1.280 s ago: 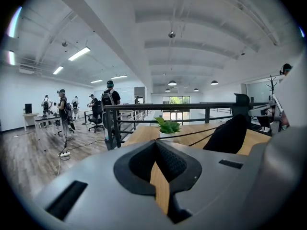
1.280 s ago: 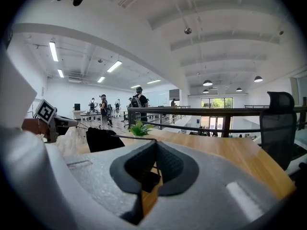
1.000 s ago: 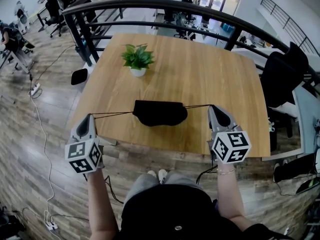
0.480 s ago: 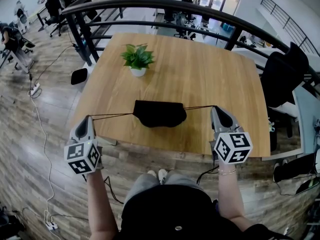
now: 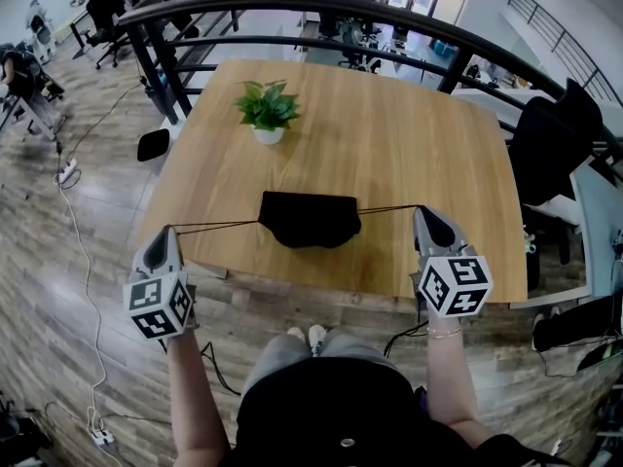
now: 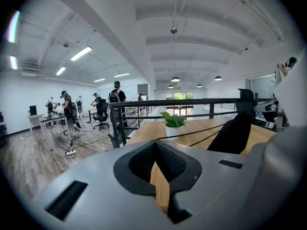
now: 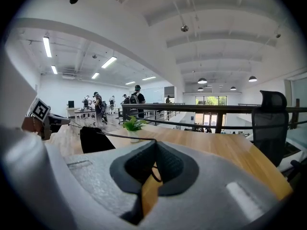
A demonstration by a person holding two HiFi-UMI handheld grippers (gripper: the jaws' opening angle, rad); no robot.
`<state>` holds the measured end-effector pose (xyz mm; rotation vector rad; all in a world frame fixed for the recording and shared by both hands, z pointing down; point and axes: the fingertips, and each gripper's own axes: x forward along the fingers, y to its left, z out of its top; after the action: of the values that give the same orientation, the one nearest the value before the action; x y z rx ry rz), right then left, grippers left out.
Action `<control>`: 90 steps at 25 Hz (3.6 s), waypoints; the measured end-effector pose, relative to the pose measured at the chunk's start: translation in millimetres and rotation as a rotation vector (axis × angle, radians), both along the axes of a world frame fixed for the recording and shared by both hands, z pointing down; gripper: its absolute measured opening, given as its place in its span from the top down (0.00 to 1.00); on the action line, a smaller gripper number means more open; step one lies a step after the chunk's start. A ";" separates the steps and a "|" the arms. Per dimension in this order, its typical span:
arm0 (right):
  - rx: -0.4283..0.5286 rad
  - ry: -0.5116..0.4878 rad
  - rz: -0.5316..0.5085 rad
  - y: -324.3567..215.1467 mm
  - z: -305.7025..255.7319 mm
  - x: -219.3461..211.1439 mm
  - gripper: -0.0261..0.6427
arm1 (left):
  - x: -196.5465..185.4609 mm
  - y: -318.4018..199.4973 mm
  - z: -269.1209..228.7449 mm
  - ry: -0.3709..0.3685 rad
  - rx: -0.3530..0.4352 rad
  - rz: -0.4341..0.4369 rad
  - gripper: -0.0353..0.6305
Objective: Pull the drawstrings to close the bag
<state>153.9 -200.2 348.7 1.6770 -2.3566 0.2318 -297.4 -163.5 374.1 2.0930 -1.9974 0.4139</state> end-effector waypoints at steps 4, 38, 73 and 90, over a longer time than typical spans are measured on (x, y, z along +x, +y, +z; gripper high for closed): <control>-0.019 0.003 0.000 1.6 7.4 -1.1 0.96 | -3.6 1.7 4.9 0.001 -0.016 -0.007 0.93; -0.264 -0.030 0.034 -26.4 121.3 3.6 0.95 | 77.3 -52.3 91.4 0.064 -0.207 0.112 0.93; -0.534 -0.055 -0.032 25.0 204.4 -50.7 0.66 | 169.6 -15.0 141.1 0.139 -0.358 0.314 0.66; -0.227 -0.090 -0.187 24.0 73.5 -85.2 0.67 | 179.8 -5.5 42.2 0.211 -0.139 0.369 0.66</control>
<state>68.7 -176.2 422.2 1.3605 -2.4265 0.5282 -117.6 -169.0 416.3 2.3068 -1.4280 0.3616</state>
